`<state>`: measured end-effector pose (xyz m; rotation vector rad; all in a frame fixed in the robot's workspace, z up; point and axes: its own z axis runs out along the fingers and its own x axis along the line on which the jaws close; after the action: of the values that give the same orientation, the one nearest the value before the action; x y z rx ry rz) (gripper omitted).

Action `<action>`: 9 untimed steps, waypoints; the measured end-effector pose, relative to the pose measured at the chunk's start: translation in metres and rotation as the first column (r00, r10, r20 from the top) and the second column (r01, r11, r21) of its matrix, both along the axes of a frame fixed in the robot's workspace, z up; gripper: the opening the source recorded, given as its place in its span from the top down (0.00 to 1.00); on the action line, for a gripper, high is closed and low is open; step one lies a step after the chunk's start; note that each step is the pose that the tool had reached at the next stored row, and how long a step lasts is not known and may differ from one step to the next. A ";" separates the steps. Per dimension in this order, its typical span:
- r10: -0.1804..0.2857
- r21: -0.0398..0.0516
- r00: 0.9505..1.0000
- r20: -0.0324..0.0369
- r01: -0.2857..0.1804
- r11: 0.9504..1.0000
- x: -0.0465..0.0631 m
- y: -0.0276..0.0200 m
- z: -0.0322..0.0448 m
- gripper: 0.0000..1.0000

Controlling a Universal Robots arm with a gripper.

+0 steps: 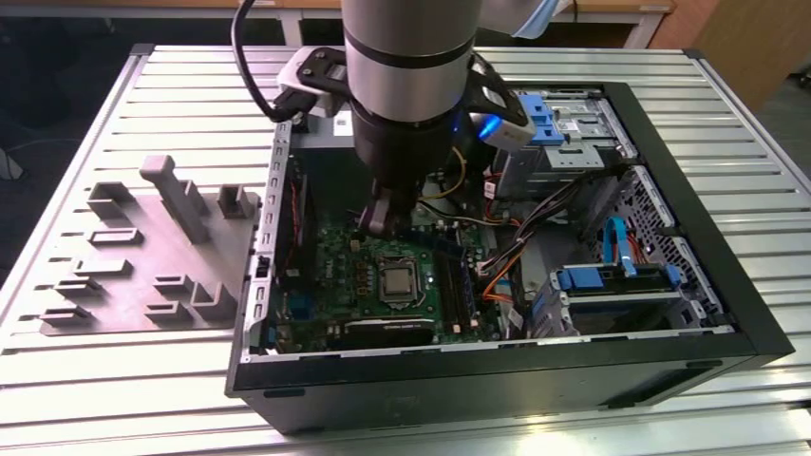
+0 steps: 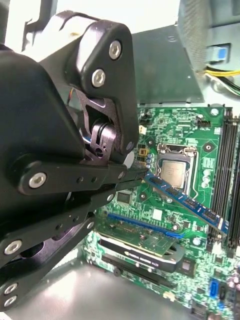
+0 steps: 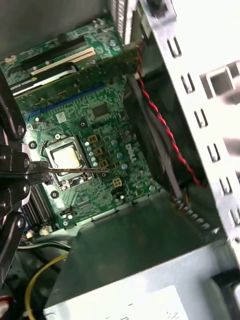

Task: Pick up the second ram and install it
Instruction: 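Insert the second ram into the second slot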

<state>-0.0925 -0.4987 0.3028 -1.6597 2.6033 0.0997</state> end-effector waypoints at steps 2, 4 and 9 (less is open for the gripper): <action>-0.036 0.000 0.999 0.000 0.036 0.999 0.000 0.0000 -0.0001 0.89; -0.073 0.000 0.997 0.000 0.073 0.997 0.000 0.0000 -0.0003 0.89; -0.163 0.000 0.987 0.000 0.163 0.987 0.000 0.0000 -0.0008 0.89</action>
<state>-0.0926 -0.4987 0.3020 -1.4394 2.7259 0.0927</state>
